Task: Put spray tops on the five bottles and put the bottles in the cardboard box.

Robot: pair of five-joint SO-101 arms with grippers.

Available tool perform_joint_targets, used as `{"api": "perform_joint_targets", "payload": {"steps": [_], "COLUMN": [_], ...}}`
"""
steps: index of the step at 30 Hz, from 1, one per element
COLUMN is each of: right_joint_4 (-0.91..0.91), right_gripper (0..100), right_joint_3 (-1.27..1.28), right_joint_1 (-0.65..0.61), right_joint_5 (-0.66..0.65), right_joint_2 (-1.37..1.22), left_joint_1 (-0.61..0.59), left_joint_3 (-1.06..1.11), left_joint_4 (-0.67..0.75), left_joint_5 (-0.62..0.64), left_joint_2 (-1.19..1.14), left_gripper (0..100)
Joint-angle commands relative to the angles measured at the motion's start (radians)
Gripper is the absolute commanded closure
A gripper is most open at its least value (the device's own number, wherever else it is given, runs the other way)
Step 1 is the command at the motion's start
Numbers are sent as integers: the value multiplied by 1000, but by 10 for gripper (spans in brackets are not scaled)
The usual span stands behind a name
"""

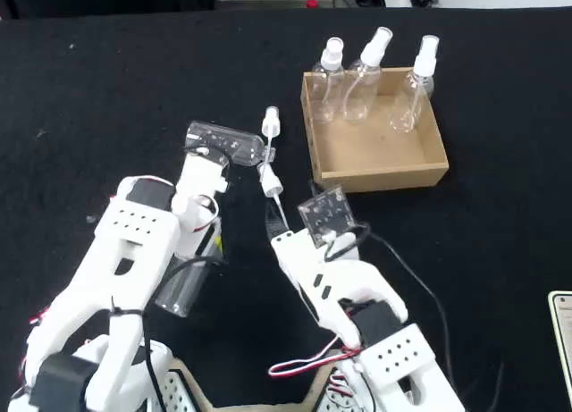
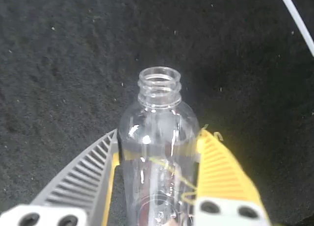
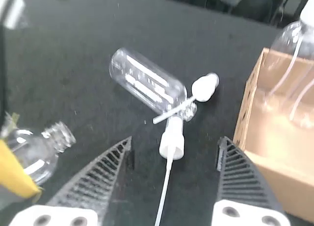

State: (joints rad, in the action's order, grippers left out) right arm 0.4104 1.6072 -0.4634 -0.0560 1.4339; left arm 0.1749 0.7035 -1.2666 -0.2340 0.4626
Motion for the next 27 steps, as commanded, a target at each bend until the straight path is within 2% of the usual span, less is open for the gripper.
{"api": "perform_joint_targets", "payload": {"steps": [1, 6, 11, 15, 18, 21, 27], "right_joint_4": [-12, -11, -11, -11, 17, 25, 23], "right_gripper": [744, 744, 744, 744, 744, 744, 744], "right_joint_3": [5, 5, 5, 5, -4, -4, -28], "right_joint_1": [18, 15, 12, 12, 0, -74, -114], "right_joint_5": [5, 9, 11, 11, 11, 5, 9], "right_joint_2": [53, 53, 53, 53, 53, 51, -8], "left_joint_1": [-85, -225, -272, -349, -421, -456, -361], "left_joint_3": [-107, -202, -285, -269, -136, 7, 216], "left_joint_4": [-3, -46, -172, -186, -64, 84, 270], "left_joint_5": [-3, -5, -12, -64, -110, -132, -120], "left_joint_2": [2, 9, 8, -3, -17, -31, -26], "left_gripper": [695, 713, 718, 718, 718, 718, 719]}}
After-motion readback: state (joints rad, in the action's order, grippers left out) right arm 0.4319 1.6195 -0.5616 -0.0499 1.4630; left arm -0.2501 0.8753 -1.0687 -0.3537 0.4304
